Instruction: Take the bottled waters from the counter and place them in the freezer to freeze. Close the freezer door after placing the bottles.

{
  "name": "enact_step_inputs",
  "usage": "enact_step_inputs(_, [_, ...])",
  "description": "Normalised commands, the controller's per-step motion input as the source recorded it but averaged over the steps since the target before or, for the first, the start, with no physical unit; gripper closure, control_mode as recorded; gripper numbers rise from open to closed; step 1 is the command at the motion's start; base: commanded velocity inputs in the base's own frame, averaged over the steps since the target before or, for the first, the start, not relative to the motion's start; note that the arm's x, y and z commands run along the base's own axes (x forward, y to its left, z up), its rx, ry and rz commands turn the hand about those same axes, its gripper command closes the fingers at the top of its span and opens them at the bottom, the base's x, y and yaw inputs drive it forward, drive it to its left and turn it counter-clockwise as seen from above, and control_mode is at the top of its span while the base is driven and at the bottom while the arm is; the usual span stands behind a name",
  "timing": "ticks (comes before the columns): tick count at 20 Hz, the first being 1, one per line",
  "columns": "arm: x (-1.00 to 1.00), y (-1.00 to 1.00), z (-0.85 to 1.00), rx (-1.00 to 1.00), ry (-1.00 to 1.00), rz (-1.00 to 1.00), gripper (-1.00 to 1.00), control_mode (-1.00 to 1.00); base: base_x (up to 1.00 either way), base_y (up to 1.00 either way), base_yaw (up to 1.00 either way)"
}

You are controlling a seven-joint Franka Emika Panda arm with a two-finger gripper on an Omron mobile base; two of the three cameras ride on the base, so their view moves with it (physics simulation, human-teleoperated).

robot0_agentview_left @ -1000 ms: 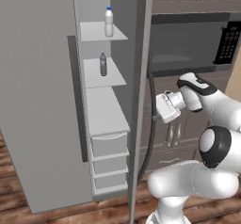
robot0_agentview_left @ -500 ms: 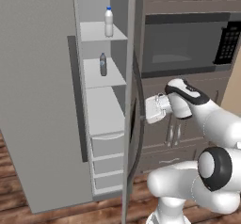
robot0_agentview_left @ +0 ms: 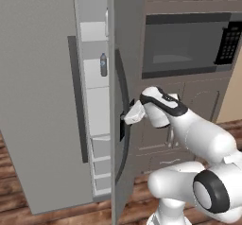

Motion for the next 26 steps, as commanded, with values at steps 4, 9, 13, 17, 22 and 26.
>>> enact_step_inputs(4, [0.30, 0.46, 0.00, -0.06, 0.04, -0.22, -1.00, -1.00, 0.00, 0.00, 0.00])
enact_step_inputs(9, [0.37, 0.01, 0.00, -0.01, 0.08, -0.10, -1.00, -1.00, 0.00, 0.00, 0.00])
enact_step_inputs(13, [0.24, 0.17, 0.00, -0.09, 0.04, -0.11, -1.00, -1.00, 0.00, 0.00, 0.00])
enact_step_inputs(17, [0.13, 0.06, 0.00, -0.01, 0.02, -0.09, -1.00, -1.00, 0.00, 0.00, 0.00])
enact_step_inputs(22, [0.19, 0.05, 0.00, -0.01, 0.09, -0.02, -1.00, -1.00, 0.00, 0.00, 0.00])
enact_step_inputs(26, [0.16, 0.09, 0.04, -0.03, 0.12, -0.05, -1.00, -1.00, 0.00, 0.00, 0.00])
